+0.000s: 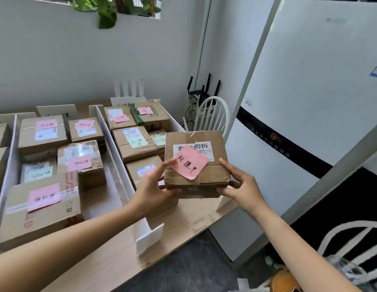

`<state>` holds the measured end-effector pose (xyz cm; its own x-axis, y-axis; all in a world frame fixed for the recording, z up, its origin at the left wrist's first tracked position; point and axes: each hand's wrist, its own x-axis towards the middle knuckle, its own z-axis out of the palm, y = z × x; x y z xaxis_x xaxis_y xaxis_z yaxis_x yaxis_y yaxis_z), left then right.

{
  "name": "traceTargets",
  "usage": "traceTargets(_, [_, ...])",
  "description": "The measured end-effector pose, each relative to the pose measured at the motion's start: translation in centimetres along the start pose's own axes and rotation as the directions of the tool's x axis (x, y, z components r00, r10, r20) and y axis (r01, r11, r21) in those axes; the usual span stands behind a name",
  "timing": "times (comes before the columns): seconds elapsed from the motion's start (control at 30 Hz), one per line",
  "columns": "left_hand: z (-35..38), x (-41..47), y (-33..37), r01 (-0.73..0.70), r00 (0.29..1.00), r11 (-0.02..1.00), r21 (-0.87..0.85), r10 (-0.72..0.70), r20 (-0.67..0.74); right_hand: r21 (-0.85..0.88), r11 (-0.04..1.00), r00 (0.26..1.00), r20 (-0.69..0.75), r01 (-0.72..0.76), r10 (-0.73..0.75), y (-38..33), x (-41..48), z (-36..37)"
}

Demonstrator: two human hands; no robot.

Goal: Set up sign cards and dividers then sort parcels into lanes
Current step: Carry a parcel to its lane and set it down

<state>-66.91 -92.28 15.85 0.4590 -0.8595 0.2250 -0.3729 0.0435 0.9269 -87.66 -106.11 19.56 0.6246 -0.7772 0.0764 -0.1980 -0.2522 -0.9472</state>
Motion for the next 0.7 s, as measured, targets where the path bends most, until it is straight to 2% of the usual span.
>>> traceTargets(0.3, [1.6,9.6,-4.3,0.128,0.988,0.992,0.021,-0.126,-0.092,-0.056,0.997,0.993,0.101,-0.054,0.059,2.1,11.8,-0.9])
traceTargets(0.5, [2.2,12.4,-6.0,0.193,0.971,0.972,0.134,-0.169,-0.170,-0.131,0.988,0.982,0.158,-0.079,0.100,3.7,17.0,-0.1])
traceTargets(0.7, [3.4,14.6,-7.5,0.274,0.946,0.954,0.124,-0.244,-0.214,-0.176,0.978,0.970,0.197,-0.108,0.142,5.6,21.1,0.0])
